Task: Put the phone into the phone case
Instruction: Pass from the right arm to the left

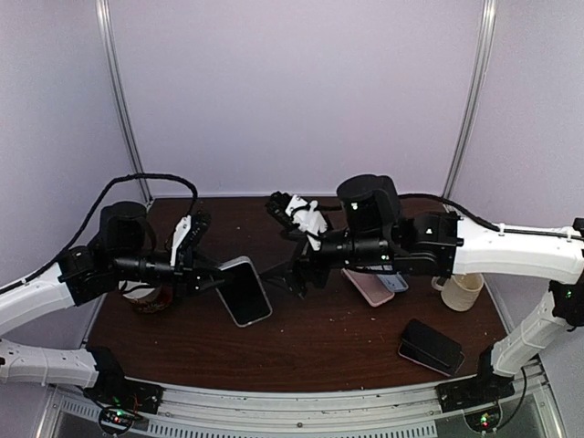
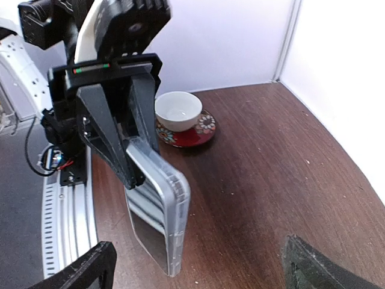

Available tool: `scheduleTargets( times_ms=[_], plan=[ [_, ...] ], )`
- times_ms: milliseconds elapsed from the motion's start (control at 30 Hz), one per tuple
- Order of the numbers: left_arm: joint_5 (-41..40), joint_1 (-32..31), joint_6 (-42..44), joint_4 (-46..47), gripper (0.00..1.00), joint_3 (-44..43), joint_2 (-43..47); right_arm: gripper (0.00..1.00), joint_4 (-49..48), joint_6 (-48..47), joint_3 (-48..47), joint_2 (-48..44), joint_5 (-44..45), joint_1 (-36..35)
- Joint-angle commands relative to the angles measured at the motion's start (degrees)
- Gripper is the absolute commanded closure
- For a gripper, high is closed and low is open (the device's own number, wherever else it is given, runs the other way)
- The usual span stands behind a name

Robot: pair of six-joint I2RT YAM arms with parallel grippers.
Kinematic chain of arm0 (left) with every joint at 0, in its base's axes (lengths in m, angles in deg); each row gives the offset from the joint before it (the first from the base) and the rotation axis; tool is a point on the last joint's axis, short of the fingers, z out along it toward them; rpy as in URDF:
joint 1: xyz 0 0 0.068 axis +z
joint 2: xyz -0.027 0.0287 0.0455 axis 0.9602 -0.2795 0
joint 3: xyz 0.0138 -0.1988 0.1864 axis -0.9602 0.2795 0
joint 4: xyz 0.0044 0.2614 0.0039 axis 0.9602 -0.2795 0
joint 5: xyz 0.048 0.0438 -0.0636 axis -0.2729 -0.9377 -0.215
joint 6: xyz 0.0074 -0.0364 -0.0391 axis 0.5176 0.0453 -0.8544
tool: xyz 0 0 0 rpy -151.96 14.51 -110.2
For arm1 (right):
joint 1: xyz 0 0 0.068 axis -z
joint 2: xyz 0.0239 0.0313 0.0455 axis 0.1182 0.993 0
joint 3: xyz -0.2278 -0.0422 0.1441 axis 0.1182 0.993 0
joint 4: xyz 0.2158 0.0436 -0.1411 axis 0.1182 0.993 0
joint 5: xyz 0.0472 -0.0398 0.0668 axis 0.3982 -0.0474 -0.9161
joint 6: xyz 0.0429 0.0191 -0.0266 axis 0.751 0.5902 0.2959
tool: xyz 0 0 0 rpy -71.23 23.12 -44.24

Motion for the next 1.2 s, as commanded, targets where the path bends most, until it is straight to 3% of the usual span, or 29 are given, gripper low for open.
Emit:
scheduleTargets(
  times_ms=[0,100,333,500,633,833,1033,1167],
  plan=[
    [3.71,-1.62,16.05,-0.58,1.00,0.05,2.68,0.02,-0.43,0.00,2.74,-0.62,-18.48,2.06],
    [0.58,-2.99,21.86,-1.45,1.00,2.01,0.82,0.03,-4.39,-0.23,5.04,1.06,-18.93,2.37],
    [-3.66,-7.14,21.68,8.52,1.00,6.97,-9.00,0.10,-16.72,4.04,11.10,4.31,-27.94,6.92],
    [-9.52,-11.89,23.35,9.22,1.00,0.96,-17.11,0.14,-13.17,2.63,15.01,2.37,-29.74,9.10],
    [-8.37,-12.23,24.20,4.12,1.00,-5.05,-22.20,0.14,-13.65,2.12,20.84,-2.74,-29.24,10.31],
    [-6.63,-12.25,23.19,7.45,1.00,-2.31,-19.72,0.14,-13.07,3.84,24.26,-8.98,-26.60,10.86],
    [-2.09,-12.32,17.31,12.19,1.00,-1.73,-19.95,0.14,-21.88,4.05,30.79,-12.15,-22.02,10.86],
    [-1.17,-12.72,14.92,13.19,1.00,-1.04,-19.54,0.14,-20.42,3.41,32.17,-15.03,-16.41,10.86]
  ],
)
